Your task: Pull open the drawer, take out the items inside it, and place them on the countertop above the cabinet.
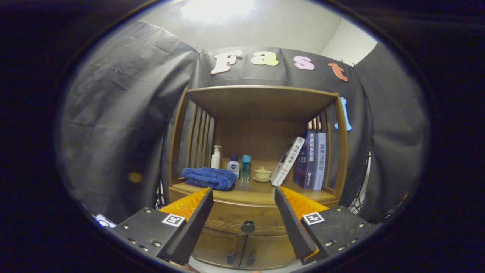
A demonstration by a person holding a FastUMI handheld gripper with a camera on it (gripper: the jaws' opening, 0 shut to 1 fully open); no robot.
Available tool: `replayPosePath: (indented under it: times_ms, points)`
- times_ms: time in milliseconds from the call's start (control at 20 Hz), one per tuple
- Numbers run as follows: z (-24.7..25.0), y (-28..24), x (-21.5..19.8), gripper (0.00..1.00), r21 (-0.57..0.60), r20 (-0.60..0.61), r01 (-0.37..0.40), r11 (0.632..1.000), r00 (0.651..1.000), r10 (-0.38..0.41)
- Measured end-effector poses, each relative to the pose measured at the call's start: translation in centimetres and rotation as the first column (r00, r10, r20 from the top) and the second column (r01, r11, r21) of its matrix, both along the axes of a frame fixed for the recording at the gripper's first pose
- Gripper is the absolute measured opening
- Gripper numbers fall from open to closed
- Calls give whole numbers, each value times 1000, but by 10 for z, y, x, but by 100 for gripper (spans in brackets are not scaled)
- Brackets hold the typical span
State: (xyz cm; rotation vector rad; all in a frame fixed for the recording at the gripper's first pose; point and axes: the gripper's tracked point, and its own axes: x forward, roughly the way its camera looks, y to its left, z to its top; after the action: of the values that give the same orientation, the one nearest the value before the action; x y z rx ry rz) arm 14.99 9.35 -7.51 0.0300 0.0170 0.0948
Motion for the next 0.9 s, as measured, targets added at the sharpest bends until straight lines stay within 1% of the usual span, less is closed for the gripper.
replayPosePath:
  times_ms: [100, 200, 300, 450, 600, 750, 800, 850, 900]
  points:
    - [-20, 7, 22, 97, -7, -15, 7, 1000, 1000, -7]
    - [-40, 8, 41, 97, -24, -29, 34, 999, 999, -35]
    - [-57, 5, 53, 97, -41, -41, 73, 996, 996, -75]
    - [-90, 0, 72, 97, -61, -82, 109, 992, 990, -114]
    - [-126, -8, 81, 97, -78, -150, 127, 989, 979, -138]
    - [-158, -10, 85, 80, -71, -225, 126, 989, 964, -139]
    - [-166, -8, 85, 74, -59, -251, 116, 991, 960, -127]
    - [-174, -10, 85, 68, -58, -270, 125, 990, 953, -136]
    - [-179, -9, 86, 58, -46, -293, 123, 991, 947, -131]
